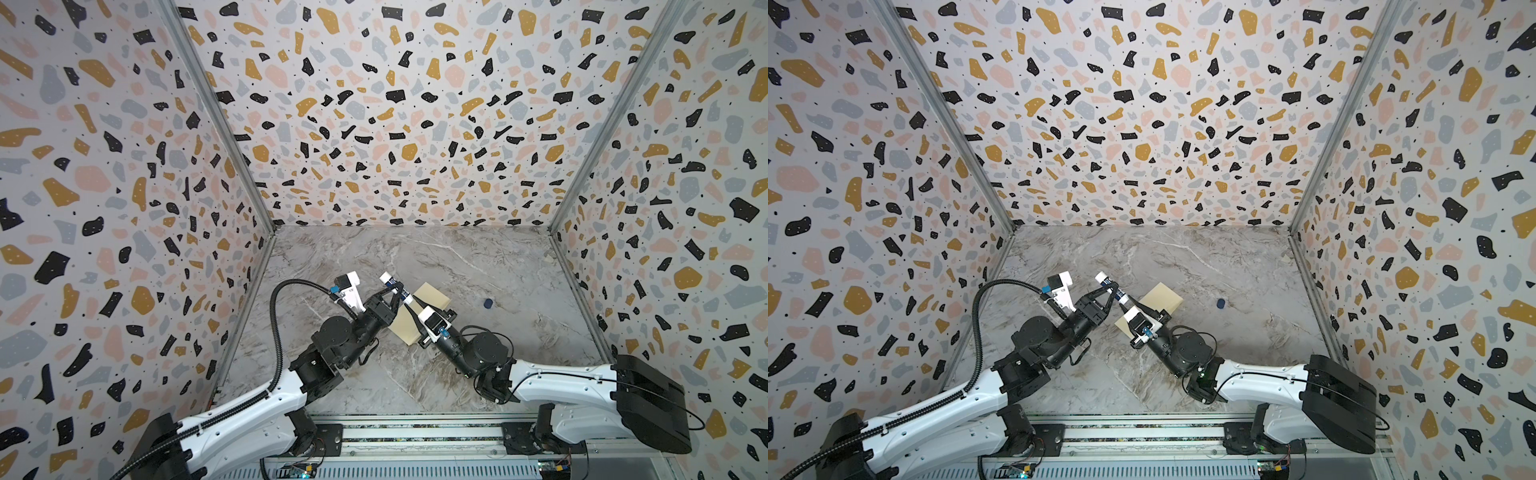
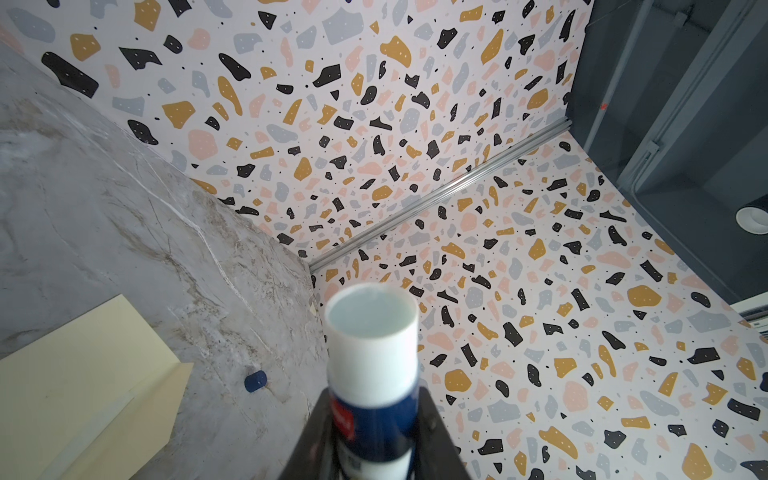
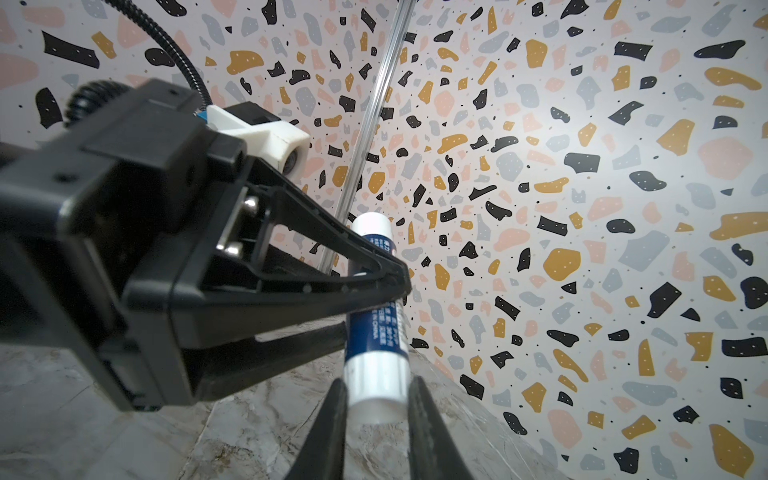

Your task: Place the letter into the envelope and seal it

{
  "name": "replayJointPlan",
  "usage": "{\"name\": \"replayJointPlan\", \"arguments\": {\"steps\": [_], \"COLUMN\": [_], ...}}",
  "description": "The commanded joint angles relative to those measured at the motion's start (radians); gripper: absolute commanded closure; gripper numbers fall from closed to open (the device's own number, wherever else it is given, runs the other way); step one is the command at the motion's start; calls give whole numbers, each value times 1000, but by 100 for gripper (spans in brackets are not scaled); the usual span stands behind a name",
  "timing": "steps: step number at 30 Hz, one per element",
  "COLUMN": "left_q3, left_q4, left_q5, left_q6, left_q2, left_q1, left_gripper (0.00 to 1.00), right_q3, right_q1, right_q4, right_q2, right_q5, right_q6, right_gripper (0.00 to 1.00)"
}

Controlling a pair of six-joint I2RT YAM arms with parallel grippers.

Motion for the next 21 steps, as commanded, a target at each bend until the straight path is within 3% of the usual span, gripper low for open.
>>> {"name": "replayJointPlan", "arguments": {"steps": [1, 8, 21], "left_q3": [2, -3, -4], "left_q4": [64, 96, 174], "left_q5": [14, 38, 139], "left_q6": [42, 84, 197], "left_q2": [-9, -6, -1], "left_q1": [2, 2, 1], "left_gripper": [100, 100, 100], "right_q3": [54, 71, 95], "right_q1": [2, -40, -267], "right_q4": [-29, -134, -238], "right_q2": [-21, -65, -128], "right_q5": [-38, -169, -717], "right_q6": [52, 212, 645], "right_gripper": [85, 85, 85]}}
